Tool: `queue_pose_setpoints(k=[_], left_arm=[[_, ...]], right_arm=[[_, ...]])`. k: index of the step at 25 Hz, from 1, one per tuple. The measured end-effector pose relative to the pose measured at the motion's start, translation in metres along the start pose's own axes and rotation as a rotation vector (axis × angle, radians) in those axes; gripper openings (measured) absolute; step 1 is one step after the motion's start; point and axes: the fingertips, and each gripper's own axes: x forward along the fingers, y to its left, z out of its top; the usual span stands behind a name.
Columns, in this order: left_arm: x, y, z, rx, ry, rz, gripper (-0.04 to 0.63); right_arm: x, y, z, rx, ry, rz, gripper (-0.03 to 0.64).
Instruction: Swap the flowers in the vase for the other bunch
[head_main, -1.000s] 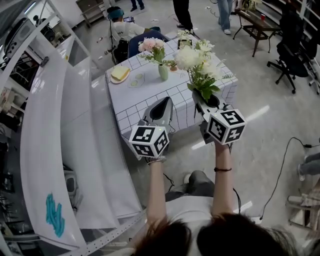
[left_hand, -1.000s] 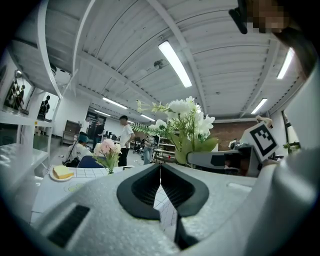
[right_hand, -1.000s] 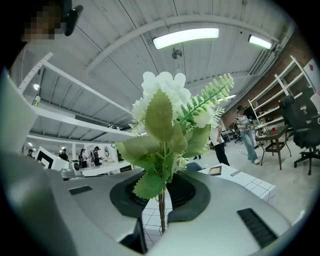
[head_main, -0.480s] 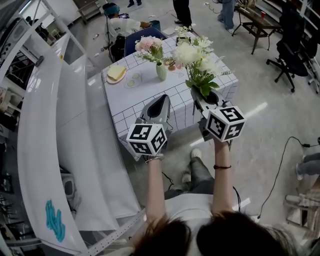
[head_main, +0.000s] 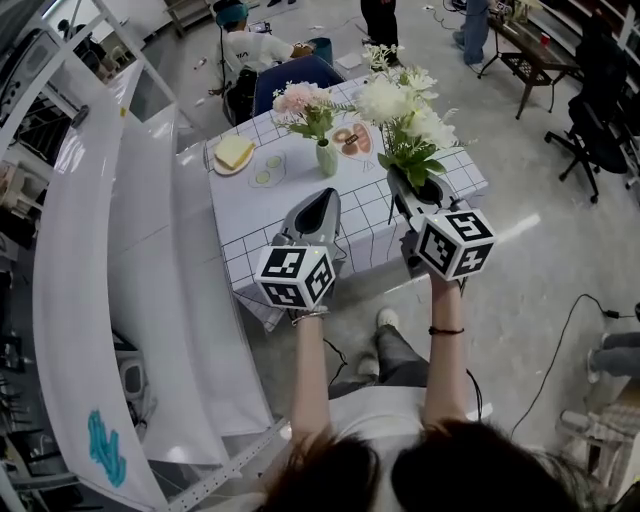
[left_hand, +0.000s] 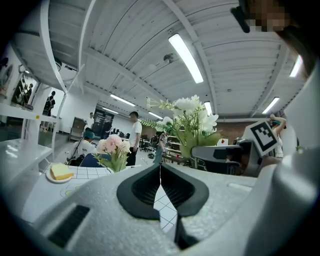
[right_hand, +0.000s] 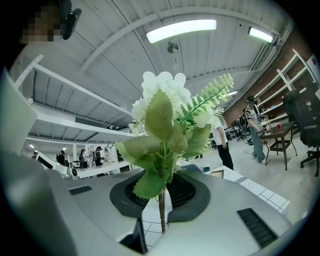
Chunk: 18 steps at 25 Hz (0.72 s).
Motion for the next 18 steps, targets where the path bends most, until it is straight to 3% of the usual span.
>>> queue_pose_setpoints(k=[18], left_arm=[[0.072,0.031,0.003,-0.046,0.0,0.027,0.014]], right_arm=[[0.073,-0.057,0.008,0.036,0.042,0.072,0.06]])
